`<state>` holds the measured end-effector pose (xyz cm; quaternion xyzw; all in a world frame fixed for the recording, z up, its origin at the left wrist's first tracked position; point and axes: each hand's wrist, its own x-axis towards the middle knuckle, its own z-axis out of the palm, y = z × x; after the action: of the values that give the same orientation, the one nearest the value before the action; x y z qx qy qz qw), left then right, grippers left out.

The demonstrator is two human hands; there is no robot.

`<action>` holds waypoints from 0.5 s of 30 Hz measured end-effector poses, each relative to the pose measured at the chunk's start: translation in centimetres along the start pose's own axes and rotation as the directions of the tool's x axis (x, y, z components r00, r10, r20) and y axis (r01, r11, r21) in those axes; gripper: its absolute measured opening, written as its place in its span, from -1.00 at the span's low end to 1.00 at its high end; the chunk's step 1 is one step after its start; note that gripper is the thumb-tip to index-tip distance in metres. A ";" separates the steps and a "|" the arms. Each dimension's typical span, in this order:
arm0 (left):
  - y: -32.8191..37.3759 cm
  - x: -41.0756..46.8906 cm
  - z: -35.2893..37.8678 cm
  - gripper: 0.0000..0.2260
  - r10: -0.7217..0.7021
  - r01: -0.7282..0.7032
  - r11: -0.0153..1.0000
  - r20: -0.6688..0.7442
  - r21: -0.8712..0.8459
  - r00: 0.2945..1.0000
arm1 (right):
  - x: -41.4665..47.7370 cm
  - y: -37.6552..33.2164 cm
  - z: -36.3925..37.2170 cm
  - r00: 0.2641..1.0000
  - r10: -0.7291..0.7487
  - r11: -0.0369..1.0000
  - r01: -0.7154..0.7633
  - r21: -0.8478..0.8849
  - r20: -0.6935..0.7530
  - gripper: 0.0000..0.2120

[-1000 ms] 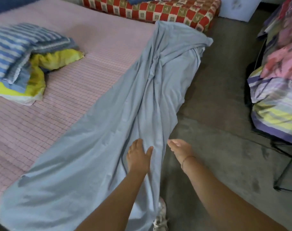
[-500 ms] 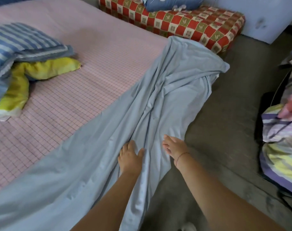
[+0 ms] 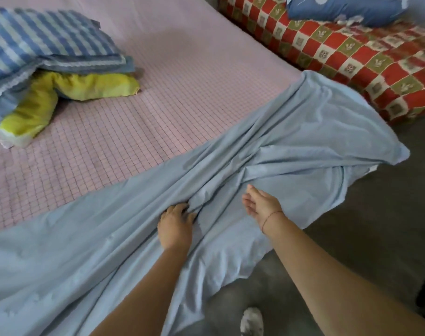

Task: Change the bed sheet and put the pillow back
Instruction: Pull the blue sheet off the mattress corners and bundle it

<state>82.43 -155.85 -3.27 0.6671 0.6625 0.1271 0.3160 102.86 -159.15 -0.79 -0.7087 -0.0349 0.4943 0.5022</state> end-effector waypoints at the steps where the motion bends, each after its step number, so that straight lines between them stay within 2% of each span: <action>1: 0.4 0.1 0.4 -0.74 -0.018 0.017 1.000 -0.038 -0.010 0.999 | 1.1 -0.7 -0.5 1.000 0.021 1.000 -0.021 -0.009 0.016 -0.81; 4: 0.8 0.4 0.8 -0.85 -0.057 0.047 0.997 -0.153 -0.064 0.987 | 3.4 -1.9 -0.9 0.996 0.063 0.998 -0.064 0.008 0.061 -0.82; 7: 2.5 0.3 -0.3 -0.85 -0.190 0.156 0.976 -0.240 -0.153 0.952 | 4.7 -2.3 -0.1 0.986 0.106 0.993 -0.111 0.039 0.126 -0.79; 10: 3.5 0.0 -2.0 -0.81 -0.263 0.185 0.938 -0.253 -0.294 0.931 | 4.8 -2.2 1.5 0.963 0.135 0.984 -0.157 0.078 0.234 -0.77; 15: 4.4 -1.5 -4.2 -0.73 -0.290 0.174 0.885 -0.220 -0.432 0.931 | 3.5 -1.5 2.6 0.909 0.212 0.956 -0.269 0.118 0.358 -0.56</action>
<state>83.33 -155.93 2.94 0.4775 0.7351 0.3151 0.3638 103.38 -154.73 -2.06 -0.5671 0.0074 0.6690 0.4805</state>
